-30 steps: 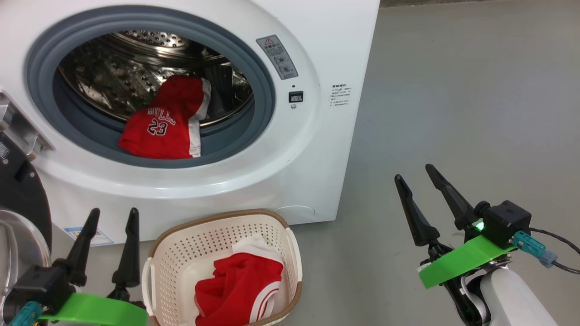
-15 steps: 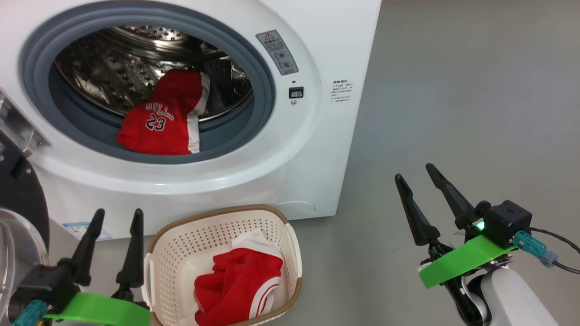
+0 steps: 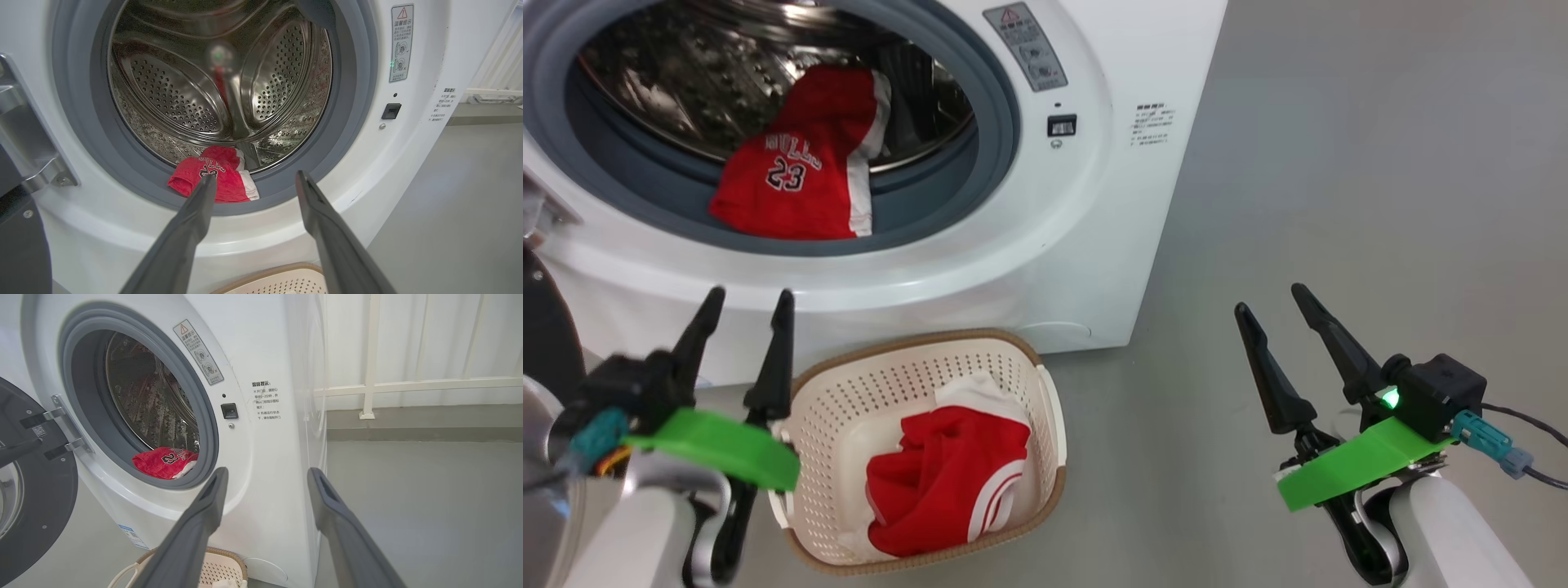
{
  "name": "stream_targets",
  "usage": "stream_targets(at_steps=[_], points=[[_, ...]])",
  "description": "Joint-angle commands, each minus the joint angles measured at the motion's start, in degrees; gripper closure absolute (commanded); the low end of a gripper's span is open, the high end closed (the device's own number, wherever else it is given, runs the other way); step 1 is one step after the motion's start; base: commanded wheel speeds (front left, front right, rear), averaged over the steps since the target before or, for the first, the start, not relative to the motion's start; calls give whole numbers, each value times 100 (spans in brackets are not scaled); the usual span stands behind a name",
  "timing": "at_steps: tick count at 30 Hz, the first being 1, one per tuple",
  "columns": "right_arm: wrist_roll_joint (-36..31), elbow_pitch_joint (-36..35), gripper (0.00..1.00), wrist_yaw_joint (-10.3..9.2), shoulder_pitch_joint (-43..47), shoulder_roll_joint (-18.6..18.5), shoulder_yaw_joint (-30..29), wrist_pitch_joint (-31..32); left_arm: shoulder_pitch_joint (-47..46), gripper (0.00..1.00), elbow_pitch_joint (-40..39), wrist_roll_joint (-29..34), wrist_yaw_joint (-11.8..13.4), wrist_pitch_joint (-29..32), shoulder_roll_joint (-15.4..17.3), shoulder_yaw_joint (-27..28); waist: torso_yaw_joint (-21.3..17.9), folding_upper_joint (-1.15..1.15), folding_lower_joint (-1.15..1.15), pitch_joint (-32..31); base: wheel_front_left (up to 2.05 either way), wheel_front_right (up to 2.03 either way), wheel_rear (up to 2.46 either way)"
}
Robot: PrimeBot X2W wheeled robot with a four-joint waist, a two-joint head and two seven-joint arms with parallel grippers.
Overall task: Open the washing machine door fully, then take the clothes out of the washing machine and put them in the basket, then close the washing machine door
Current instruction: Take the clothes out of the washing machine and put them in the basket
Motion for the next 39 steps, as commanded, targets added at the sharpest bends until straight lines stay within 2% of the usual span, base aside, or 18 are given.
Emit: stream_targets(at_steps=[1,13,24,25,31,39], points=[[-52,-165,0,9,-145,35,68,-27,-312,0,-53,78,-45,25,166,189,-4,0,0,159,0,0,0],[-206,-284,0,9,-437,259,1,-27,-2296,0,1850,566,-281,237,-50,-252,-155,0,0,898,0,0,0],[-299,-388,0,9,-677,455,-39,-27,-3821,0,3424,830,-343,392,-35,-381,-401,0,0,1532,0,0,0],[-332,-420,0,9,-736,493,-42,-27,-4176,0,3818,891,-382,460,-4,-431,-473,0,0,1688,0,0,0],[-378,-485,0,9,-832,550,-44,-27,-4801,0,4499,1011,-453,529,72,-537,-635,0,0,1964,0,0,0],[-399,-539,0,9,-906,634,8,-27,-5505,0,5165,1146,-421,769,88,-686,-817,0,0,2285,0,0,0]])
